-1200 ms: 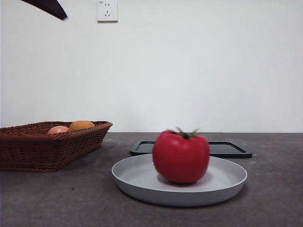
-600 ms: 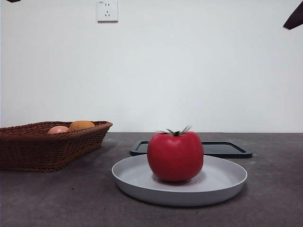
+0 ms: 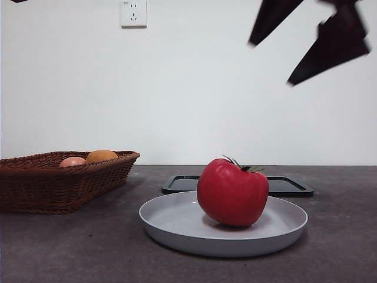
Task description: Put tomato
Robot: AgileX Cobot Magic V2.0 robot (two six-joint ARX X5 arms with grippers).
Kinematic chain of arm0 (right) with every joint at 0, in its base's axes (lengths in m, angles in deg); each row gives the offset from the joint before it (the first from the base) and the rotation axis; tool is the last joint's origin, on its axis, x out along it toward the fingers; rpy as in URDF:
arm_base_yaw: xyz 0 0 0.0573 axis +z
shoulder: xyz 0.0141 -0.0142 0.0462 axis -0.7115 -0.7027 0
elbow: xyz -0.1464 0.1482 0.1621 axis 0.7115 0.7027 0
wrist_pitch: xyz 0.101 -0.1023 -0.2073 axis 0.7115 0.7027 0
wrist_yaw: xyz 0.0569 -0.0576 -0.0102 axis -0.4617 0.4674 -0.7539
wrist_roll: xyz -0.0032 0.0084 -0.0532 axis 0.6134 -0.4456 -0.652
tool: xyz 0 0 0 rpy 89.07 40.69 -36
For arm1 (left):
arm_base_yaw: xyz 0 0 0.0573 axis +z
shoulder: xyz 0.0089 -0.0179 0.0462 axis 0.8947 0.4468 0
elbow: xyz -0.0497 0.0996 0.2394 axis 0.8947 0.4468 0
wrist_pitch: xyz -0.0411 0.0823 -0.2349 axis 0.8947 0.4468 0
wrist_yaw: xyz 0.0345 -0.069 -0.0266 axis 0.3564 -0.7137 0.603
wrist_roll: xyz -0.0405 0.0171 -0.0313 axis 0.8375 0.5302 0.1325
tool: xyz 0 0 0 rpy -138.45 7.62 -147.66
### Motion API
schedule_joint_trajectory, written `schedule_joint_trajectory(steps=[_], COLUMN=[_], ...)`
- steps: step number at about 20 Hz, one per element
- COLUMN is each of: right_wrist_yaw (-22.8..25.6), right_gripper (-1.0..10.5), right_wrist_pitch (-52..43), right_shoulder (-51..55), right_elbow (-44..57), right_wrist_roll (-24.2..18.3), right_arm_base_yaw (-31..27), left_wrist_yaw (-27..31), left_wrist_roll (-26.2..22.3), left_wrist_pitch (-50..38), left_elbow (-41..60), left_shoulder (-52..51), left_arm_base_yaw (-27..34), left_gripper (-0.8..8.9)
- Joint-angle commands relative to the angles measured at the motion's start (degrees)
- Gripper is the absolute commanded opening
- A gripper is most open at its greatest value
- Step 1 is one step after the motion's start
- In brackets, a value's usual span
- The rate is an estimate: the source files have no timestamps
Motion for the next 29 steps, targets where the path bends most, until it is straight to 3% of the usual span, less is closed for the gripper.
schedule_joint_trajectory(steps=[1,14,18,29], right_wrist_yaw=[0.3,3.1,8.2,7.1], right_gripper=[4.9,5.5,5.5,5.5], right_wrist_pitch=[-2.6,-11.8,-13.2,-14.8], right_shoulder=[-4.0,-18.6,-20.1,-26.1], right_elbow=[-1.0,-1.0,-1.0,-1.0], right_wrist_roll=[0.4,0.4,0.4,0.7], right_arm_base_yaw=[1.1,5.1,6.5,7.8], left_wrist_yaw=[-0.4,-0.3,-0.4,-0.3], left_wrist_roll=[-0.9,-0.9,-0.9,-0.8], left_wrist_pitch=[-0.3,-0.4,-0.4,-0.5], left_elbow=[-1.2,-1.2,-1.2,-1.2], left_shoulder=[0.3,0.3,0.3,0.3], left_arm_base_yaw=[-0.3,-0.3,-0.3,-0.3], left_gripper=[4.68,4.65,4.65,4.65])
